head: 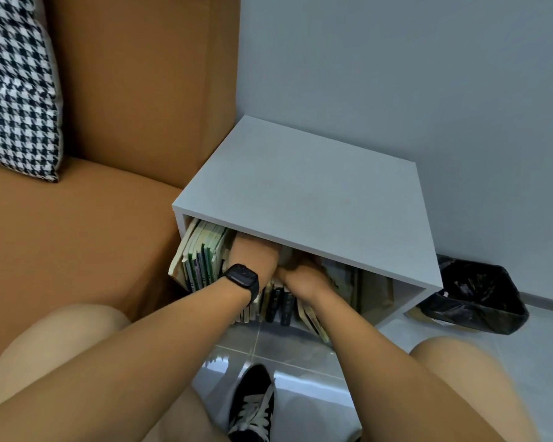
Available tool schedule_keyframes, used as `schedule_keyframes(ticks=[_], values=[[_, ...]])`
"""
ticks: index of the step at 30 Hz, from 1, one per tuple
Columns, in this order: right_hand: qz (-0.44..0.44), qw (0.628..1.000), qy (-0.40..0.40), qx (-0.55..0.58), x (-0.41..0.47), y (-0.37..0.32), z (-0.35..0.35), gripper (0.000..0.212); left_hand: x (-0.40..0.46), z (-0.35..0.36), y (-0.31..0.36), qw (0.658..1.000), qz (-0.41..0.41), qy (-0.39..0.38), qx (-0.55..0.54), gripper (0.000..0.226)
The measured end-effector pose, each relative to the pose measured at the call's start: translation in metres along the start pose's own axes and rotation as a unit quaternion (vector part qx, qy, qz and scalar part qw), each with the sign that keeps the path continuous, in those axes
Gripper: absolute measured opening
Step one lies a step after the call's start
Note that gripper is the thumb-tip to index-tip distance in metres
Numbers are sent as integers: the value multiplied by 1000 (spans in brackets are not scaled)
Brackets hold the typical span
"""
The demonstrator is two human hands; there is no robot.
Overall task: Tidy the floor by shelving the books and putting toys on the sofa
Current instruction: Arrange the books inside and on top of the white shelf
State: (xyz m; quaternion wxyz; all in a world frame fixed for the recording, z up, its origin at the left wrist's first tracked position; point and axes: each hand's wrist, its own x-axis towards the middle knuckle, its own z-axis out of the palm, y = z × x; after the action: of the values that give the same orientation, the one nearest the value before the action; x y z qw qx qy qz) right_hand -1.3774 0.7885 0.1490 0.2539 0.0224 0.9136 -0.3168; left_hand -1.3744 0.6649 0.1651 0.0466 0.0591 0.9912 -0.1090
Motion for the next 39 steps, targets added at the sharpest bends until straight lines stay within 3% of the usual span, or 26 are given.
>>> schedule_keyframes(ticks=[3,8,12,14,19,26,28,30,32,36,39], values=[[-8,999,-20,39,-1,3,2,48,16,-5,1,997,-1,-54,-64,41],[30,997,-53,37,5,10,3,70,32,13,-7,977,40,-207,-37,49],[24,997,-62,31,11,10,0,58,29,6,-10,983,3,-135,-126,29],[18,997,-65,25,14,10,2,55,17,-6,-8,986,3,-107,-129,31],[11,997,-67,20,16,7,6,60,-4,-16,-15,991,12,-112,-77,28],[4,999,-50,15,13,14,1,37,-9,-19,-19,979,55,-46,-193,15],[1,998,-36,54,8,19,0,31,-8,-13,-19,985,58,-49,-156,20],[-12,996,-29,79,3,19,-2,44,-8,-5,-17,994,52,-41,-92,22],[4,994,-16,104,-1,24,-3,62,-8,-1,-13,995,55,-49,-68,19],[93,971,134,177,3,42,-15,27,-11,2,-14,996,47,-45,-69,28],[141,975,123,118,7,67,-21,26,-16,1,-5,996,71,-23,-52,33]])
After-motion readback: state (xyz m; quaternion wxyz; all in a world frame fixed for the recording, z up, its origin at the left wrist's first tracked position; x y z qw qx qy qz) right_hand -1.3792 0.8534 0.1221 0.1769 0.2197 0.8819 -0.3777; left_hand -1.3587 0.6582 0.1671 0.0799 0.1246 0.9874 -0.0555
